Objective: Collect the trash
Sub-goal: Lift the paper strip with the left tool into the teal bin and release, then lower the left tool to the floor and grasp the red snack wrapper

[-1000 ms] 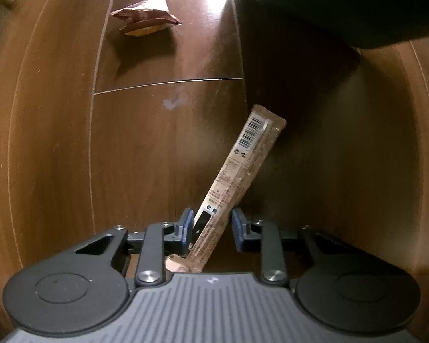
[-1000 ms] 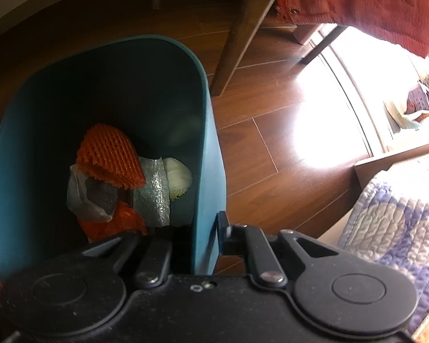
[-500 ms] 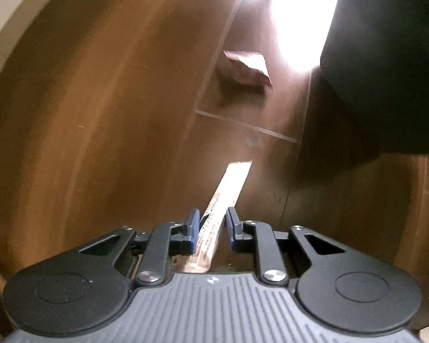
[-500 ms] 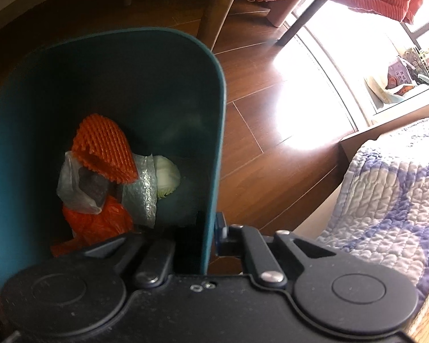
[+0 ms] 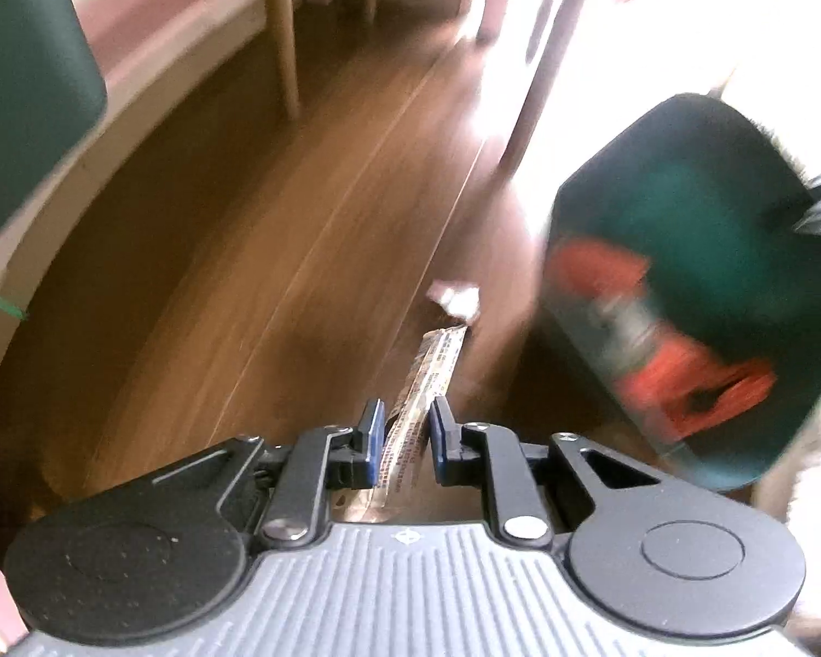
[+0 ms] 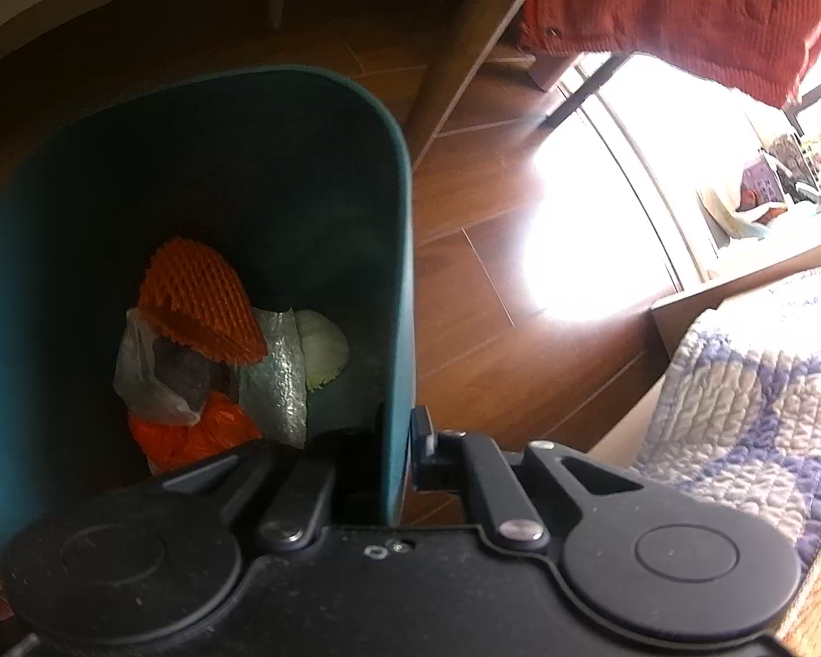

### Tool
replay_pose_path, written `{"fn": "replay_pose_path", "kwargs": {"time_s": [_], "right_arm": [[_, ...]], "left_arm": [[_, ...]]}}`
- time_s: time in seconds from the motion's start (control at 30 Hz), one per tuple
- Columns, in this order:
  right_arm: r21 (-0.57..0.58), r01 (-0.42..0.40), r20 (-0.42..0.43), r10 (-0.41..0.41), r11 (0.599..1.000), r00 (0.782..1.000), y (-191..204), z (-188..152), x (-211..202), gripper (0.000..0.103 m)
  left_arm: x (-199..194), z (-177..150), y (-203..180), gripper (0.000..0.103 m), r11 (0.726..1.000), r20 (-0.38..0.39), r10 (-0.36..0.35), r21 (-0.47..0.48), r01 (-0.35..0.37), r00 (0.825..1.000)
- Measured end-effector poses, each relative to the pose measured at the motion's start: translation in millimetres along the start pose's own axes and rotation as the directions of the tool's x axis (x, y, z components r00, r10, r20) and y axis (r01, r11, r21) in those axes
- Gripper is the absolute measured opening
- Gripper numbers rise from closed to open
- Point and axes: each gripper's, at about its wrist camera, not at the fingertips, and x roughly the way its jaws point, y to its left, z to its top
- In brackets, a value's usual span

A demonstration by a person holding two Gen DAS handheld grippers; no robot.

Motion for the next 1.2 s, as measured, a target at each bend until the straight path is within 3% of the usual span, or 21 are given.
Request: {"fn": "replay_pose_path", "kwargs": {"time_s": [0.13, 0.23, 0.43, 0.6, 0.9, 1.2], "right_arm": [[-0.026, 0.006, 0.013, -0.006, 1.0, 1.0, 8.1, 5.3, -2.2, 0.006], [-0.037, 0.01, 0.014, -0.01, 0.999, 1.0, 11.6, 7.9, -3.0, 0.006], [-0.038, 0.014, 0.014, -0.013, 0.999, 1.0, 15.5, 6.3, -4.4, 0.007], [-0.033, 0.011, 0.011, -0.011, 0.999, 1.0, 16.7, 1.5, -7.3, 0.007], [-0.027, 0.006, 0.01, -0.005, 1.0, 1.0, 14.7, 1.9, -5.4, 0.008], [-0.03, -0.001, 0.023, 0.002, 1.0, 1.0, 14.4, 0.8, -4.9, 0.008]], "left_arm": [[-45.6, 15.0, -31.0, 0.016, 0.998, 0.098, -0.058, 0.045, 0.053, 0.994], [-47.9, 24.0, -61.1, 0.016, 0.992, 0.113, -0.104, 0.088, 0.094, 0.988], [-2.7, 32.2, -123.8, 0.016, 0.974, 0.071, -0.137, 0.19, 0.122, 0.988], [38.0, 37.7, -152.6, 0.016, 0.968, 0.001, -0.146, 0.205, 0.142, 0.989], [45.6, 34.5, -149.2, 0.016, 0.972, -0.037, -0.141, 0.183, 0.145, 0.989], [20.4, 27.9, -105.5, 0.016, 0.982, -0.006, -0.156, 0.109, 0.156, 0.988]]}}
